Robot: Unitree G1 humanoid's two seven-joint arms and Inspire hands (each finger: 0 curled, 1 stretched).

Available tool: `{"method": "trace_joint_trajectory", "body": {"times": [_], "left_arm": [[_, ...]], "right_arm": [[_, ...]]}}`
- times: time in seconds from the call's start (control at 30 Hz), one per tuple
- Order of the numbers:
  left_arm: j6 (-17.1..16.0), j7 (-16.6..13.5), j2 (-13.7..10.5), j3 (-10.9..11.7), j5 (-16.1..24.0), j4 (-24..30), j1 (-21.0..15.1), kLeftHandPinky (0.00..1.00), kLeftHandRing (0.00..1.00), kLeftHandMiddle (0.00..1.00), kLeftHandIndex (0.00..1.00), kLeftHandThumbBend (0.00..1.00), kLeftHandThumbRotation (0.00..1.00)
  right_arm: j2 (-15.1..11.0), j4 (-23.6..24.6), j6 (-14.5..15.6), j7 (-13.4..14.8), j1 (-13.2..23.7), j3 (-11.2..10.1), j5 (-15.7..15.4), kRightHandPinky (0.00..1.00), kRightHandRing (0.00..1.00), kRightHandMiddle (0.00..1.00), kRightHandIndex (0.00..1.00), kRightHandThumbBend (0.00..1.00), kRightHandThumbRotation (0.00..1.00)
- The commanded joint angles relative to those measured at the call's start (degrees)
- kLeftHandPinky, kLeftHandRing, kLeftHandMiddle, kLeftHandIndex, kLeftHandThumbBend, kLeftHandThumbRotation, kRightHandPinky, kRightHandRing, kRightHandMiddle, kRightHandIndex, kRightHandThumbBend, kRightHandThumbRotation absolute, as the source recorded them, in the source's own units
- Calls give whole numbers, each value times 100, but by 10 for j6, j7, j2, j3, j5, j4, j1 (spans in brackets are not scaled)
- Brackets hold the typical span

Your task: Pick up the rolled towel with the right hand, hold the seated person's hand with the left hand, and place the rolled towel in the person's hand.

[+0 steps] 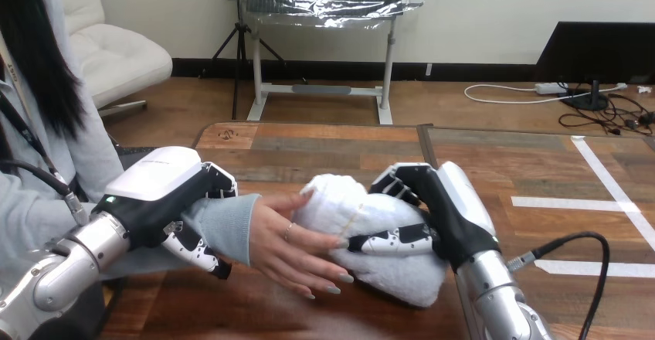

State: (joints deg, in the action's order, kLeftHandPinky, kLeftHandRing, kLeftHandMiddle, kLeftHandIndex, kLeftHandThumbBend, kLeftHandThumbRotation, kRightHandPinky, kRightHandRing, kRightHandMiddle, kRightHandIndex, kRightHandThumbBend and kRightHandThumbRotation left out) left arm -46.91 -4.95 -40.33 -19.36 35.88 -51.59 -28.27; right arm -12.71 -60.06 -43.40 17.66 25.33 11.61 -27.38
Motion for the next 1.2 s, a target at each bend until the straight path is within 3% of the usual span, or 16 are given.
{"method": "trace_joint_trajectory", "body": {"times": [0.0, 0.43, 0.77, 1.17], "left_arm": [[-19, -18, 16, 24, -25, 36, -44, 27, 30, 35, 40, 100, 12], [-18, -21, 25, 23, -21, 31, -47, 27, 30, 35, 40, 100, 12], [-15, -25, 30, 22, -17, 29, -50, 27, 30, 36, 41, 100, 12], [-15, -21, 32, 22, -19, 27, -52, 27, 31, 36, 41, 100, 11]], "right_arm": [[2, 59, -26, -9, 20, -3, 19, 28, 32, 40, 45, 86, 0], [4, 134, -13, -47, -9, -4, 30, 27, 32, 40, 44, 87, 0], [5, 231, 12, -107, -49, -10, 67, 27, 31, 40, 43, 85, 0], [-3, 342, 38, -142, -92, -15, 81, 26, 30, 39, 42, 85, 0]]}}
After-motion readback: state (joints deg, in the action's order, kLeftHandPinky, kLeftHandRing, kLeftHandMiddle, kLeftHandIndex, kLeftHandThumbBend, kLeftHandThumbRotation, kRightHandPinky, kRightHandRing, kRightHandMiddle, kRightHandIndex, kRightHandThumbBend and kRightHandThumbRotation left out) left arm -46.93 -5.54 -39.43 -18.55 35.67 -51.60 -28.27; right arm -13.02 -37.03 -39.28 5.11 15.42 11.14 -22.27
